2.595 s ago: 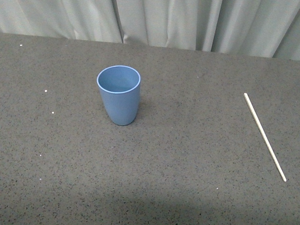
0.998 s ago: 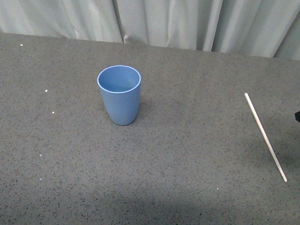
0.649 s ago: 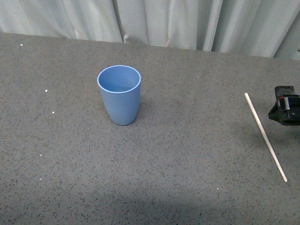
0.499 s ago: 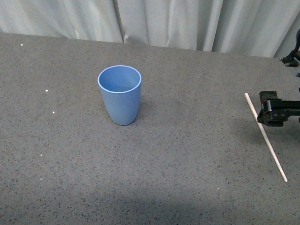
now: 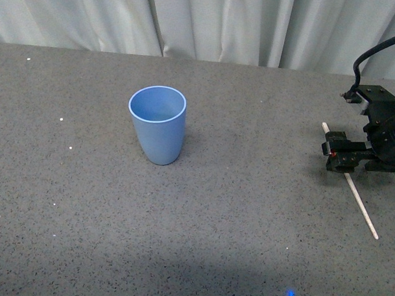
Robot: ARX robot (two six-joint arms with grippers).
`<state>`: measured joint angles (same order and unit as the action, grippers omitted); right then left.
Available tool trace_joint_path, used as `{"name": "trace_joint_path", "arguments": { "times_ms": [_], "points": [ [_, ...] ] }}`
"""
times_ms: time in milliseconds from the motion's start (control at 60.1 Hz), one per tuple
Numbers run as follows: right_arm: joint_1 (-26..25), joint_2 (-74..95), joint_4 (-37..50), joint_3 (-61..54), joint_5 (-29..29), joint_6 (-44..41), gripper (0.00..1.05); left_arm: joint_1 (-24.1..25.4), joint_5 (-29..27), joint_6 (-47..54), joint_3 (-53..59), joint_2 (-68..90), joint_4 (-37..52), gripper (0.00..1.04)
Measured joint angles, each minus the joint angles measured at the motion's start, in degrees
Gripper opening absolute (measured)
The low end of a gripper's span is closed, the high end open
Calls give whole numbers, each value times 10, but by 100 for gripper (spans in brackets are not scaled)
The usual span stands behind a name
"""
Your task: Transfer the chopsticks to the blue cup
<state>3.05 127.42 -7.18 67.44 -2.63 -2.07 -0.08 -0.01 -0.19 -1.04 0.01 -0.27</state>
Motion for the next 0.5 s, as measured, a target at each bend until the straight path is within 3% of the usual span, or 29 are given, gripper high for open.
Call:
{"name": "trace_joint_path", "arguments": {
  "times_ms": [333,383,499],
  "points": [
    [2,10,-12,20,3,4,5,0,0,0,0,0,0,98],
    [2,10,-12,21,2,5,1,0,0,0,0,0,0,98],
    [2,6,-6,14,1,10,1,0,0,0,0,0,0,98]
  ]
}}
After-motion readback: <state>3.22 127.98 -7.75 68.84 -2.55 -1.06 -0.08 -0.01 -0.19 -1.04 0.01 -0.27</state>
